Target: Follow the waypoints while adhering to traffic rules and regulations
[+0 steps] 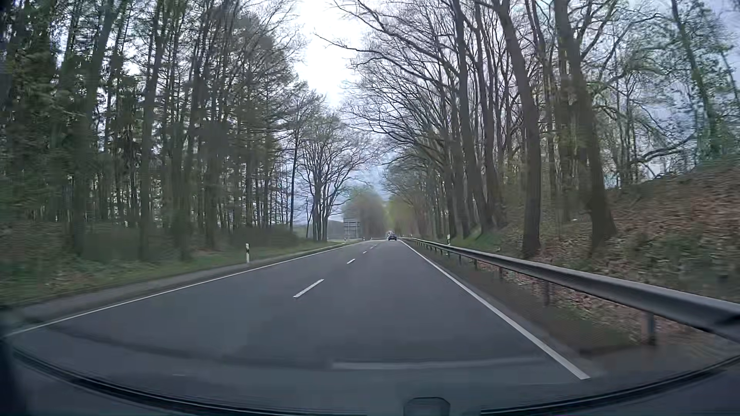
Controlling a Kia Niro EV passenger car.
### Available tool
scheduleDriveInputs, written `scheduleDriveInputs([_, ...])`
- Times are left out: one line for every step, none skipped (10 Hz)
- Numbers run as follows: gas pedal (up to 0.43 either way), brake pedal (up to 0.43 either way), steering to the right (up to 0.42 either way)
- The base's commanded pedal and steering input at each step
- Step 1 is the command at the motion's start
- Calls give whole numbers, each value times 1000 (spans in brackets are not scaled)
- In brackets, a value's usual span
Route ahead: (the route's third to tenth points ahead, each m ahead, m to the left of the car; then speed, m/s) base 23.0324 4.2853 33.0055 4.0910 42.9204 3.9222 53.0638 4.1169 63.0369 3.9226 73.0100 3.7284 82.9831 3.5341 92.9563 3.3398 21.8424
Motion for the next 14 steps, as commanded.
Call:
scheduleDriveInputs([209, 0, -3])
scheduleDriveInputs([209, 0, -3])
scheduleDriveInputs([209, 0, -3])
scheduleDriveInputs([209, 0, -2])
scheduleDriveInputs([209, 0, -2])
scheduleDriveInputs([209, 6, -2])
scheduleDriveInputs([209, 6, -2])
scheduleDriveInputs([209, 0, -2])
scheduleDriveInputs([209, 0, -2])
scheduleDriveInputs([209, 0, -2])
scheduleDriveInputs([220, 0, -2])
scheduleDriveInputs([220, 0, -2])
scheduleDriveInputs([228, 0, -2])
scheduleDriveInputs([240, 0, -1])
